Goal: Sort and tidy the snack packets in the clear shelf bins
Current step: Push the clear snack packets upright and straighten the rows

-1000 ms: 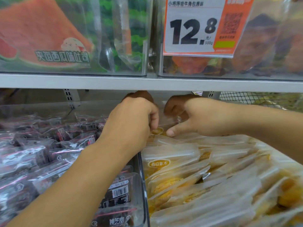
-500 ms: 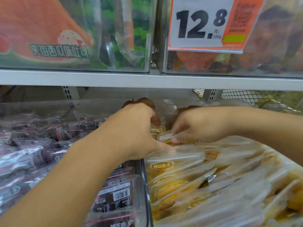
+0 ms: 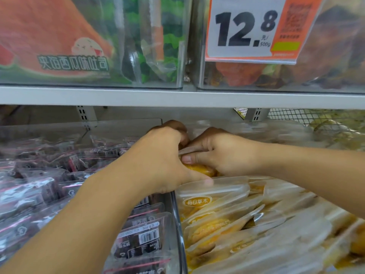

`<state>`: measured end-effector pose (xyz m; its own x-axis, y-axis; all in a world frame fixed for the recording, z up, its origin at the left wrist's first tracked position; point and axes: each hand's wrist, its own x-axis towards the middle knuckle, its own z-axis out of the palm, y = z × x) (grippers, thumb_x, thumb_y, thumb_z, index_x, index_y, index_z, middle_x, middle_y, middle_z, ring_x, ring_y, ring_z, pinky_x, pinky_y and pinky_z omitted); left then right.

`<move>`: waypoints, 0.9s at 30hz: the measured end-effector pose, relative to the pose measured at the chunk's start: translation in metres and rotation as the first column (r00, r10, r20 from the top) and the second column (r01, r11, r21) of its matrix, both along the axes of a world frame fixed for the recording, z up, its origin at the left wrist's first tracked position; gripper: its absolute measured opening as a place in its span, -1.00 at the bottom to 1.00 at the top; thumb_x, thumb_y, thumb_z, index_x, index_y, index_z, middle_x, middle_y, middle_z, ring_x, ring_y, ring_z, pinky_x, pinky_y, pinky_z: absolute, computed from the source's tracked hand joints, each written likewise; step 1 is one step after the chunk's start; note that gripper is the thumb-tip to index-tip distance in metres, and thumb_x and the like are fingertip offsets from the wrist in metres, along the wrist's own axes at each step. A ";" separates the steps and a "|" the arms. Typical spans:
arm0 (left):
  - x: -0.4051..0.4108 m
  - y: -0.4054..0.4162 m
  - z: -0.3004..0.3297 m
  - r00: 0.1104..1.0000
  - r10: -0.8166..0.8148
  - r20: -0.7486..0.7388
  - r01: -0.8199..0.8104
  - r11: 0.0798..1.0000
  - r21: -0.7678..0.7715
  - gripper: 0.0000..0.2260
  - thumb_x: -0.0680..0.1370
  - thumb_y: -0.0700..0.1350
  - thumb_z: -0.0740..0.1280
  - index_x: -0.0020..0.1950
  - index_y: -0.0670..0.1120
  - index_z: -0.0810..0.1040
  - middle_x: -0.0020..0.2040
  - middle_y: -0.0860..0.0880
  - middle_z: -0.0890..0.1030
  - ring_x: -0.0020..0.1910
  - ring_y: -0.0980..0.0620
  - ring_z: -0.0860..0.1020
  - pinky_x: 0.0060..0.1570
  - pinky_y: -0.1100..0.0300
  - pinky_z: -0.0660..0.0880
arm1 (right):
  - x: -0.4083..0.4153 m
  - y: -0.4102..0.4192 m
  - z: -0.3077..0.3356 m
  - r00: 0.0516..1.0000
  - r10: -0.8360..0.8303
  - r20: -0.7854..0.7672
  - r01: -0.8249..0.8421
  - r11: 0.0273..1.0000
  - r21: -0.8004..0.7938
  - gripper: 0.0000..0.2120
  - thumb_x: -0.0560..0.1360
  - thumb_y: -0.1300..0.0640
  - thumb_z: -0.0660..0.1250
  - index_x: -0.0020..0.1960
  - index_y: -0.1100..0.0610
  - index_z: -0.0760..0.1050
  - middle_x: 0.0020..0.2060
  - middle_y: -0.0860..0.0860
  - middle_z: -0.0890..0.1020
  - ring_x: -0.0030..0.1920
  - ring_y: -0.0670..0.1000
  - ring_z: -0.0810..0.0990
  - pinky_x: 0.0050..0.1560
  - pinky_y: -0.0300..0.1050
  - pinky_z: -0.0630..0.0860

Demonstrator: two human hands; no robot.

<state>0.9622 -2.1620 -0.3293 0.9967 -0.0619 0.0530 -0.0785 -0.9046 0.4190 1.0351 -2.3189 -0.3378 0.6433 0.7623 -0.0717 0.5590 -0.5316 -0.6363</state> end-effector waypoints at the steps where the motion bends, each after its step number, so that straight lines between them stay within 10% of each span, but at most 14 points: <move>1: -0.001 0.000 0.000 1.000 0.000 0.002 0.000 1.000 -0.004 -0.08 0.03 0.49 0.44 0.32 0.12 0.49 0.26 0.20 0.50 0.19 0.11 0.52 0.21 0.09 0.52 | -0.001 0.002 0.000 0.998 0.044 0.041 -0.041 0.997 -0.069 -0.78 0.61 0.07 0.32 0.21 -0.06 0.65 0.09 -0.22 0.67 0.05 -0.17 0.63 0.19 -0.30 0.47; 7: -0.008 -0.002 0.002 0.998 -0.008 0.061 0.008 1.000 0.004 -0.46 0.06 0.37 0.34 -0.13 0.06 0.61 0.07 0.10 0.62 0.04 0.05 0.59 0.01 0.01 0.59 | -0.004 0.022 0.010 0.974 0.197 0.114 -0.107 0.838 -0.534 -0.80 0.63 0.09 0.24 0.02 0.17 0.59 0.01 0.07 0.67 0.04 0.10 0.60 0.20 0.05 0.52; 11: -0.009 -0.001 0.001 0.998 0.003 0.056 -0.003 1.000 -0.002 -0.63 0.22 0.22 0.48 -0.03 0.13 0.62 0.03 0.14 0.62 0.01 0.06 0.60 0.01 0.03 0.60 | -0.012 0.008 0.033 0.995 0.046 -0.093 -0.080 0.906 -0.415 -0.81 0.58 0.14 0.31 0.15 0.06 0.62 0.07 -0.02 0.68 0.09 0.06 0.63 0.23 0.03 0.55; 18: -0.007 0.000 0.000 0.991 0.062 0.116 -0.069 0.996 0.058 -0.86 0.46 0.12 0.51 -0.23 0.11 0.68 -0.29 0.15 0.55 -0.21 0.07 0.54 -0.18 0.16 0.42 | -0.048 -0.040 0.056 0.858 0.034 0.513 0.090 0.972 -0.215 -0.75 0.36 -0.12 0.55 -0.02 -0.18 0.58 -0.16 -0.24 0.56 -0.09 -0.29 0.51 -0.07 -0.36 0.45; 27: -0.001 0.000 -0.005 0.969 0.070 0.237 -0.094 0.991 0.091 -0.83 0.54 0.14 0.39 -0.10 0.06 0.61 -0.01 0.06 0.62 0.00 -0.09 0.60 0.02 -0.01 0.56 | -0.042 -0.020 0.056 0.854 0.221 0.471 0.091 0.828 -0.554 -0.86 0.49 -0.05 0.43 0.04 -0.10 0.64 -0.22 -0.17 0.62 -0.17 -0.11 0.57 -0.11 -0.14 0.53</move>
<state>0.9611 -2.1615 -0.3346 0.9595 0.0025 0.2816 -0.0868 -0.9486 0.3042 0.9933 -2.3392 -0.2822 0.6553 0.7363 -0.1688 0.7551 -0.6444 0.1204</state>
